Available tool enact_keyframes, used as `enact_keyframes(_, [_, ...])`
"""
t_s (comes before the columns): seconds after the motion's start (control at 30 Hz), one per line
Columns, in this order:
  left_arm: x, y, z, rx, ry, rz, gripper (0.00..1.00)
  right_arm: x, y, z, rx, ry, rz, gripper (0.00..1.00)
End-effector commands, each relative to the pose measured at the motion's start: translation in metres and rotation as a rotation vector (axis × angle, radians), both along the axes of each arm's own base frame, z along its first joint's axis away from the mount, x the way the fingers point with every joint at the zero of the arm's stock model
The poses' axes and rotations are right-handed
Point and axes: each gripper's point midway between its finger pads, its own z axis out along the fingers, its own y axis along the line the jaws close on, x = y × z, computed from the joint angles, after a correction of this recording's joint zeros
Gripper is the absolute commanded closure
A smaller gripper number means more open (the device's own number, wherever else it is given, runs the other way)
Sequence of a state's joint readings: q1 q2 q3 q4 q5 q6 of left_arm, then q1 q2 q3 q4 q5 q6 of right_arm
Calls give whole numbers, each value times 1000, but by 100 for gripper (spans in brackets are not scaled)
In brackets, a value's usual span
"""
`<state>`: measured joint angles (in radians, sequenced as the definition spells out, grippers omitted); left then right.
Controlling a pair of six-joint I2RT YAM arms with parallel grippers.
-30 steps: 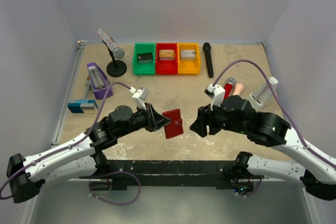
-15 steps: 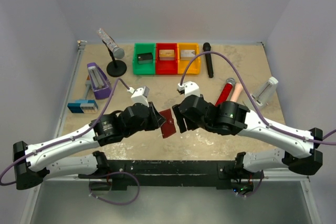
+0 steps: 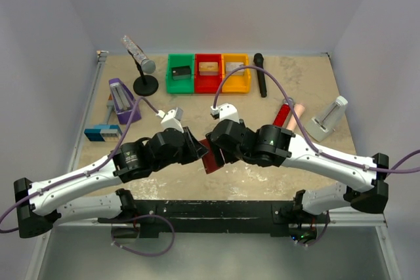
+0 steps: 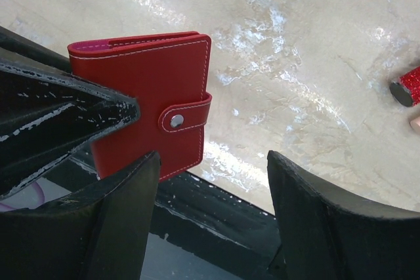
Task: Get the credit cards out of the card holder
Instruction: Open the card holder.
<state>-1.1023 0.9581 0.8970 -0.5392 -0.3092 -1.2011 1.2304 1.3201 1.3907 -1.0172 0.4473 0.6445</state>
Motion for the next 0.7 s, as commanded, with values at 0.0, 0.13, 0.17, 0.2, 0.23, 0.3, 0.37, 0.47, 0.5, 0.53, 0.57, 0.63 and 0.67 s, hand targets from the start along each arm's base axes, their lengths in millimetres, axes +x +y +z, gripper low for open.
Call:
enact_keyframes(0.0, [-5,-9,21,-109,17,-4,100,1,14,19,82,-10,-5,31])
enact_keyframes(0.13, [-7,-11,19,-122,43,3,100,-1,17,17,81,-4,2,31])
enact_keyframes(0.17, [-7,-11,17,-118,50,4,100,-1,18,16,77,-2,4,32])
enact_keyframes(0.2, [-7,-12,17,-120,54,5,100,-2,19,16,78,-3,6,32])
enact_keyframes(0.23, [-7,-12,16,-122,59,7,100,-2,20,17,79,-3,9,32])
enact_keyframes(0.3, [-8,-12,14,-121,67,8,100,-3,21,15,72,-3,17,33])
enact_keyframes(0.37, [-8,-14,16,-130,67,5,100,-4,23,14,65,-1,27,34])
enact_keyframes(0.47, [-9,-17,20,-149,64,-9,100,-5,24,8,40,9,32,35])
enact_keyframes(0.5, [-10,-18,21,-156,64,-15,100,-5,24,6,30,11,31,36])
enact_keyframes(0.53, [-11,-19,22,-160,66,-18,100,-5,23,5,22,13,29,37])
enact_keyframes(0.57, [-11,-20,22,-165,69,-23,100,-5,23,3,10,15,29,38])
enact_keyframes(0.63, [-13,-21,24,-181,67,-33,100,-4,22,-1,-10,14,24,40])
enact_keyframes(0.67, [-13,-22,25,-188,69,-36,100,-3,20,-3,-25,12,20,42])
